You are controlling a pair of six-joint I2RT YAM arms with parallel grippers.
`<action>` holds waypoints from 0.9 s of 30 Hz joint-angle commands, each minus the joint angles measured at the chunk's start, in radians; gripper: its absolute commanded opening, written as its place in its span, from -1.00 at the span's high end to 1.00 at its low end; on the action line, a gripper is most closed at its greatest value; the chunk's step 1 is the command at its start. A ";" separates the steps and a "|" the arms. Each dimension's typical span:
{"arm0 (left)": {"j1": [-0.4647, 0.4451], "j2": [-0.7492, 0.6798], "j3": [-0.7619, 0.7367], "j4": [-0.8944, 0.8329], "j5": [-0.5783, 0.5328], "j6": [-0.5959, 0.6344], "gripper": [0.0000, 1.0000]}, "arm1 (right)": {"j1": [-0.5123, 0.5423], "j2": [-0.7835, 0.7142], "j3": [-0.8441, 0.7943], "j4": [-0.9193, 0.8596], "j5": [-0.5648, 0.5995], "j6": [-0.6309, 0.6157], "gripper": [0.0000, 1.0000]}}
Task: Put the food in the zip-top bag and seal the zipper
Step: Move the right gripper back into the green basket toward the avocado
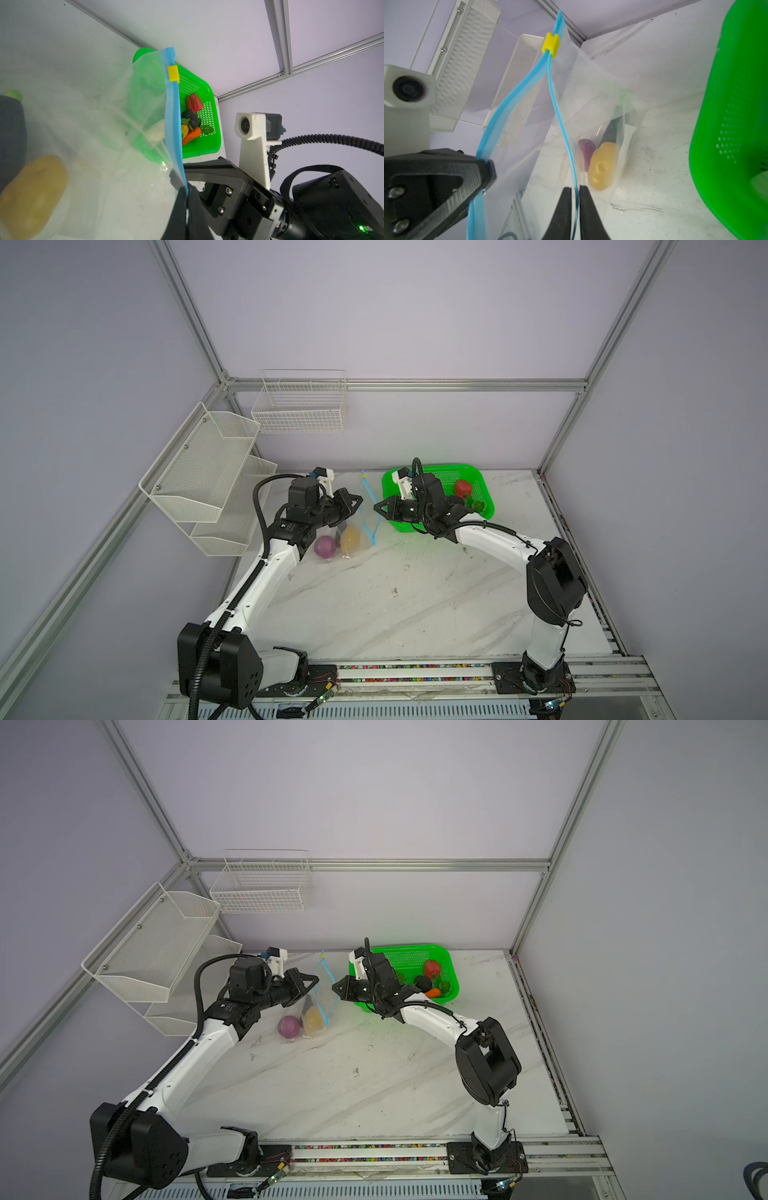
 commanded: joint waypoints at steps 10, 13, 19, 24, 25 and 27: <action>0.014 -0.055 0.042 -0.083 -0.089 0.095 1.00 | -0.038 -0.059 0.017 -0.063 0.077 -0.060 0.83; 0.013 -0.047 0.048 -0.078 -0.071 0.092 1.00 | -0.040 -0.057 0.023 -0.072 0.083 -0.076 0.80; -0.005 0.003 0.084 -0.068 -0.021 0.101 1.00 | -0.104 -0.065 0.050 -0.212 0.254 -0.227 0.54; -0.022 0.047 0.124 -0.066 0.009 0.120 1.00 | -0.164 0.023 0.153 -0.354 0.383 -0.385 0.32; -0.026 0.055 0.130 -0.065 0.014 0.122 1.00 | -0.179 0.055 0.192 -0.402 0.417 -0.410 0.29; -0.029 0.067 0.143 -0.065 0.023 0.127 1.00 | -0.204 0.106 0.258 -0.468 0.461 -0.441 0.25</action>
